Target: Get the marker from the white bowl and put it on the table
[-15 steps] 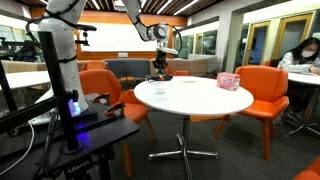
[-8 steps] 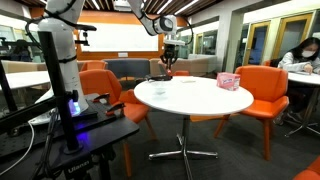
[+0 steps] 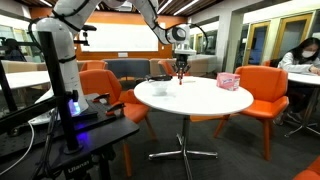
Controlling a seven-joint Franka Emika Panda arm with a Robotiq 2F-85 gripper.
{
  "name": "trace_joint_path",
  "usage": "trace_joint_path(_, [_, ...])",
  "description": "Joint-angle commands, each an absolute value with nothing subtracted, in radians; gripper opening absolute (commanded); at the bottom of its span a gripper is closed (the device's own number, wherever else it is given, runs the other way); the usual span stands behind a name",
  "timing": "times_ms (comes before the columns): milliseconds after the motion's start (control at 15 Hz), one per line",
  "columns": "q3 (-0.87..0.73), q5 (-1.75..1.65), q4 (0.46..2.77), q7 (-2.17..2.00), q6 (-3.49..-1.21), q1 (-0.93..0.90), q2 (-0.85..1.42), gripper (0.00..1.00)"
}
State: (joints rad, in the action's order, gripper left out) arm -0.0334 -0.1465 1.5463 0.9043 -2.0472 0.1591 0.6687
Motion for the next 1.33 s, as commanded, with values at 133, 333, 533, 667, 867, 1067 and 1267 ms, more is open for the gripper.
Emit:
trace_joint_path(133, [-0.046, -0.204, 1.338, 0.808, -1.963, 0.159, 0.852, 0.05])
trace_joint_path(333, [-0.041, -0.226, 1.272, 0.805, -1.935, 0.163, 0.906, 0.45])
trace_joint_path(533, [-0.036, -0.233, 1.244, 0.815, -1.938, 0.162, 0.918, 0.59])
trace_joint_path(667, [-0.029, -0.237, 1.250, 0.820, -1.953, 0.161, 0.901, 0.75])
trace_joint_path(867, [0.007, -0.210, 1.295, 0.848, -1.929, 0.167, 0.834, 0.96])
trace_joint_path(1067, [0.054, -0.187, 1.360, 0.886, -1.912, 0.173, 0.745, 1.00])
trace_joint_path(1267, [0.083, -0.167, 1.434, 0.911, -1.890, 0.171, 0.650, 1.00])
